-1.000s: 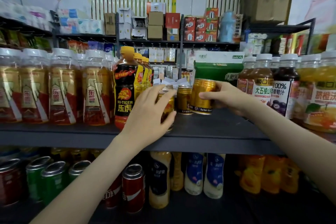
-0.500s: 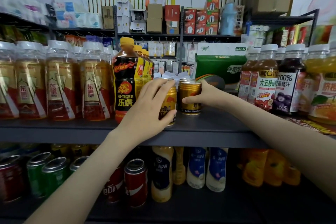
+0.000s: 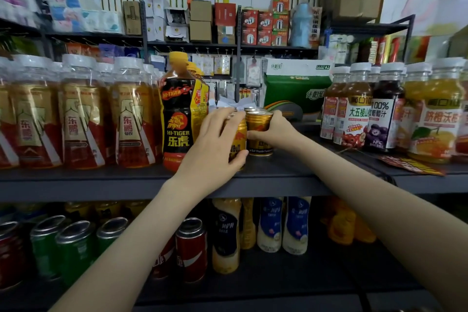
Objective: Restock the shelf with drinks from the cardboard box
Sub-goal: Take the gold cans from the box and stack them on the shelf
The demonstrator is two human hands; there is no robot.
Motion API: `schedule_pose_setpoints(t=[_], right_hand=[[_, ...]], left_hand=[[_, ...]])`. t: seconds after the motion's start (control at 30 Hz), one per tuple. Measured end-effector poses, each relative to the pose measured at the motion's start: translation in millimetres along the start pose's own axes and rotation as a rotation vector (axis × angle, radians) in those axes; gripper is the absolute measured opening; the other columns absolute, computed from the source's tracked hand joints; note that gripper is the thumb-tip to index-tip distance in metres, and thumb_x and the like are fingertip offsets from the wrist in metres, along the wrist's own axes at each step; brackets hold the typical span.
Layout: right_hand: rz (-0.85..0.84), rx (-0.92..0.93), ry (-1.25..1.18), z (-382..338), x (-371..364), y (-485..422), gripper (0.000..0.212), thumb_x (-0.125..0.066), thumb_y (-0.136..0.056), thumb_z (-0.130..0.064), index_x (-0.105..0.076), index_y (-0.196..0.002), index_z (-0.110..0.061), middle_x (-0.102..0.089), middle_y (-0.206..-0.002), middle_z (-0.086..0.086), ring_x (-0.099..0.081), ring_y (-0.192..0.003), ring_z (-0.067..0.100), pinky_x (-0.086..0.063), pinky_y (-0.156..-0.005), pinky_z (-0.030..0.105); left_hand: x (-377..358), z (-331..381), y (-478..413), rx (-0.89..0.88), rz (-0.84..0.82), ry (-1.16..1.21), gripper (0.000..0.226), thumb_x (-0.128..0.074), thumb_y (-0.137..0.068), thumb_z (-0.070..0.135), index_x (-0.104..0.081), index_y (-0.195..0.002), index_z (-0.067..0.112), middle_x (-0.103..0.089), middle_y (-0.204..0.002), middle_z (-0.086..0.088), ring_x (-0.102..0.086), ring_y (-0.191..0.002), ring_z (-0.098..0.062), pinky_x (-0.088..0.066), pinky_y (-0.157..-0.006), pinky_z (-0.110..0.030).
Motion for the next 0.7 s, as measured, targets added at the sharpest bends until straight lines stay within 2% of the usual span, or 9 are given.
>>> schedule_pose_setpoints(t=[0.1, 0.2, 0.33, 0.47, 0.57, 0.63, 0.7], right_hand=[[0.022, -0.009, 0.05, 0.2, 2.2, 8.9, 0.095, -0.08, -0.073, -0.042, -0.024, -0.139, -0.003, -0.044, -0.136, 0.014, -0.047, -0.123, 0.026, -0.047, -0.099, 0.039], [0.112, 0.042, 0.141, 1.9, 8.3, 33.5, 0.088, -0.078, -0.076, -0.036, -0.026, -0.141, -0.006, -0.04, -0.139, 0.015, -0.042, -0.128, 0.028, -0.04, -0.103, 0.038], [0.185, 0.181, 0.263, -3.8, 12.8, 91.4, 0.071, -0.067, -0.087, -0.022, -0.027, -0.144, -0.006, -0.038, -0.142, 0.015, -0.036, -0.132, 0.028, -0.033, -0.104, 0.033], [0.265, 0.472, 0.345, -12.7, -7.6, 167.2, 0.051, -0.058, -0.092, -0.015, -0.039, -0.138, -0.006, -0.051, -0.129, 0.01, -0.044, -0.12, 0.02, -0.037, -0.094, 0.025], [0.176, 0.607, 0.284, -11.6, -47.6, 222.8, 0.043, -0.06, -0.091, -0.012, -0.048, -0.131, -0.005, -0.057, -0.118, 0.009, -0.045, -0.109, 0.015, -0.034, -0.089, 0.017], [0.036, 0.629, 0.241, -4.1, -84.6, 256.4, 0.041, -0.059, -0.091, -0.013, -0.049, -0.13, -0.005, -0.058, -0.117, 0.008, -0.048, -0.108, 0.015, -0.034, -0.088, 0.014], [-0.143, 0.615, 0.207, 5.1, -126.8, 287.9, 0.043, -0.059, -0.092, -0.014, -0.047, -0.132, -0.005, -0.057, -0.12, 0.008, -0.052, -0.112, 0.018, -0.04, -0.092, 0.02]], left_hand=[[-1.0, 0.7, 4.3, -0.017, 0.045, -0.098, 0.064, -0.062, -0.087, 0.029, -0.038, -0.143, 0.009, -0.031, -0.147, -0.017, -0.024, -0.139, -0.031, -0.024, -0.114, -0.039], [-1.7, 4.1, 15.7, -0.024, 0.086, -0.139, 0.063, -0.063, -0.086, 0.025, -0.04, -0.141, 0.006, -0.033, -0.145, -0.025, -0.029, -0.136, -0.039, -0.031, -0.111, -0.051], [2.3, 18.5, 47.8, 0.028, 0.128, -0.083, 0.053, -0.061, -0.088, 0.019, -0.046, -0.137, 0.006, -0.036, -0.144, -0.023, -0.034, -0.134, -0.036, -0.033, -0.111, -0.044], [13.1, 34.6, 106.1, 0.094, 0.19, -0.006, 0.041, -0.058, -0.09, 0.018, -0.055, -0.128, 0.004, -0.046, -0.137, -0.02, -0.044, -0.126, -0.033, -0.038, -0.106, -0.04], [19.3, 43.2, 166.8, 0.17, 0.106, 0.016, 0.039, -0.054, -0.09, 0.021, -0.056, -0.125, 0.003, -0.054, -0.129, -0.016, -0.05, -0.119, -0.028, -0.039, -0.101, -0.034], [21.8, 45.1, 217.7, 0.265, -0.038, 0.014, 0.041, -0.057, -0.089, 0.02, -0.055, -0.127, 0.004, -0.058, -0.125, -0.012, -0.053, -0.115, -0.026, -0.042, -0.097, -0.031], [27.8, 45.1, 277.2, 0.416, -0.22, 0.0, 0.046, -0.059, -0.089, 0.021, -0.051, -0.132, 0.006, -0.056, -0.128, -0.01, -0.054, -0.116, -0.026, -0.047, -0.092, -0.033]])
Point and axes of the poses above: each hand's wrist, its own y-axis away from the middle knuckle, its own x-axis out of the back of the hand, z = x × y, the point moved 1 cm from there along -y, towards the middle knuckle
